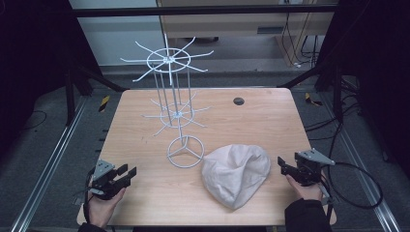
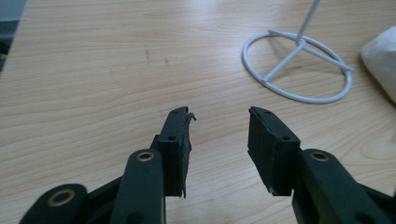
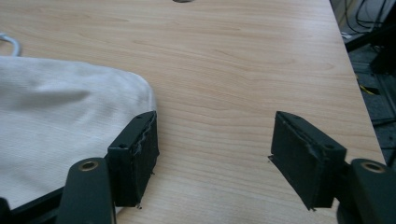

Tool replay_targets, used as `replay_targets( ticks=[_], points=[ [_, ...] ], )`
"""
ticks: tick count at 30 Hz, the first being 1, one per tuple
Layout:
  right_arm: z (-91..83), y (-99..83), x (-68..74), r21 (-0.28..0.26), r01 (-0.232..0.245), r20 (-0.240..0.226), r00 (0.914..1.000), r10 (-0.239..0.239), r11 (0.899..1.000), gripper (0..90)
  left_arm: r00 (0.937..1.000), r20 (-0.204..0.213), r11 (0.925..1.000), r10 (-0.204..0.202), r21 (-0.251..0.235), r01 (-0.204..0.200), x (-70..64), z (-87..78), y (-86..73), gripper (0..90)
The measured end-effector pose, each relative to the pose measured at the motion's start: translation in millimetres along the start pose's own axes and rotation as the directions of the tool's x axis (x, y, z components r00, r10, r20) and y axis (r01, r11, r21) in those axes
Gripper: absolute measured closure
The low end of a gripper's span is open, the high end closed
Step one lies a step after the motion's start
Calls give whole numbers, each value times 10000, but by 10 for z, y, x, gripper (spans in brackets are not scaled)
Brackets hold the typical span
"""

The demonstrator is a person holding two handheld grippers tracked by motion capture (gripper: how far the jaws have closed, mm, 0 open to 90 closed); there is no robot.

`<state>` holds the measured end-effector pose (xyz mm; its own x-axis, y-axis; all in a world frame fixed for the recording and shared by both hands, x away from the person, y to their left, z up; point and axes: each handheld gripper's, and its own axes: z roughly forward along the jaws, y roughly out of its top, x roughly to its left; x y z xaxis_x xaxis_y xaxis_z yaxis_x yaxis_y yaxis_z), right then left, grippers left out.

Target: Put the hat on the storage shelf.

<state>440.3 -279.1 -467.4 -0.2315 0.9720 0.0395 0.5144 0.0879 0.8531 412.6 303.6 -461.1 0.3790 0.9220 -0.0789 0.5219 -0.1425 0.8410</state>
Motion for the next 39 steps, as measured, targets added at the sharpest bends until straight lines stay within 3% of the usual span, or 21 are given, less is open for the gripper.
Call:
replay_targets(
  ticks=[3,6,11,19,24,28,29,32,35,36,37,38,39],
  points=[
    [-38,15,18,-28,62,-184,9998,-63,10000,332,9999,109,10000,47,-4,-47,-44,-3,8,628],
    [-111,62,68,-24,73,-833,9965,-75,10000,396,9993,302,9998,215,10,-215,-145,-10,25,671],
    [-170,95,162,-67,271,-1423,9894,-278,9996,527,9973,656,9995,328,0,-329,-251,-36,35,744],
    [-139,108,222,-7,656,-1785,9818,-646,9978,586,9876,1415,9976,675,83,-694,-507,-26,64,822],
    [-77,116,245,64,1014,-1978,9753,-981,9948,573,9777,1887,9951,926,160,-974,-731,24,102,783],
    [-46,117,263,144,1019,-2111,9727,-966,9947,560,9707,2068,9912,1225,233,-1300,-890,67,140,734],
    [-46,117,263,144,1019,-2111,9727,-966,9947,560,9707,2068,9912,1225,233,-1300,-890,67,140,721],
    [-26,125,260,148,993,-2132,9725,-939,9950,548,9606,2360,9879,1465,155,-1544,-1035,103,202,684],
    [-15,129,255,204,1042,-2113,9725,-975,9943,541,9576,2433,9866,1545,137,-1627,-1100,129,222,646],
    [-7,130,257,213,1029,-2122,9725,-960,9945,540,9539,2527,9855,1620,85,-1696,-1181,164,247,638],
    [-7,130,257,213,1029,-2122,9725,-960,9945,540,9539,2527,9855,1620,85,-1696,-1181,164,247,626],
    [6,129,256,245,1069,-2128,9720,-993,9940,535,9487,2695,9848,1657,59,-1737,-1252,197,275,612],
    [6,129,256,245,1069,-2128,9720,-993,9940,535,9487,2695,9848,1657,59,-1737,-1252,197,275,605]
  ],
)
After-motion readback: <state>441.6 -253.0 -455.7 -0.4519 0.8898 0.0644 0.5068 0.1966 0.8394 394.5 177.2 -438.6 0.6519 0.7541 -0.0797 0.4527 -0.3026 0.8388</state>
